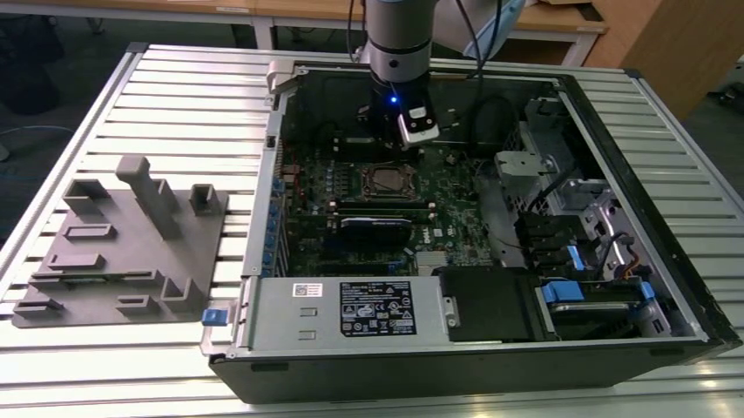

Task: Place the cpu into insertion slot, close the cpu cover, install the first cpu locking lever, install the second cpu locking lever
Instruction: 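Install the first cpu locking lever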

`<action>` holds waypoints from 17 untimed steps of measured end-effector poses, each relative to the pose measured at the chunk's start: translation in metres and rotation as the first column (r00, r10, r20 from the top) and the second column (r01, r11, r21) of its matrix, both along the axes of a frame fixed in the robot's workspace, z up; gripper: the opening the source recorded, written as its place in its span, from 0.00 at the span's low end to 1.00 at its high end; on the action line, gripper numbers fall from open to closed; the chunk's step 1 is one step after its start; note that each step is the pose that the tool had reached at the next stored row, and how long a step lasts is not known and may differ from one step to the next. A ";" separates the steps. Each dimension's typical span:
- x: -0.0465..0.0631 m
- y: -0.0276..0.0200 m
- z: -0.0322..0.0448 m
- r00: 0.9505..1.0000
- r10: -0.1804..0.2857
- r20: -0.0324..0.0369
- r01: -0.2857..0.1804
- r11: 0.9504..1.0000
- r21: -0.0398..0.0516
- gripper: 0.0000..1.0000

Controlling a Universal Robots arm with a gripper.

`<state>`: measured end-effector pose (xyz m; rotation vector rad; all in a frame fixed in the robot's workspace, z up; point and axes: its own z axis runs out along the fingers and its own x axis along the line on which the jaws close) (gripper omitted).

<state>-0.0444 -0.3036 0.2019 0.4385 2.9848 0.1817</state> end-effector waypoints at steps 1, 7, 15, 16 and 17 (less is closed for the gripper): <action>0.000 0.0001 -0.0001 1.000 0.000 0.000 0.000 1.000 0.001 0.11; -0.001 0.0004 -0.0011 1.000 0.000 0.003 0.000 1.000 0.003 0.11; -0.002 0.0004 -0.0024 1.000 0.000 0.008 0.000 1.000 0.004 0.11; -0.002 0.0004 -0.0027 1.000 0.000 0.009 0.000 1.000 0.004 0.11; -0.002 0.0004 -0.0029 1.000 0.000 0.011 0.000 1.000 0.004 0.11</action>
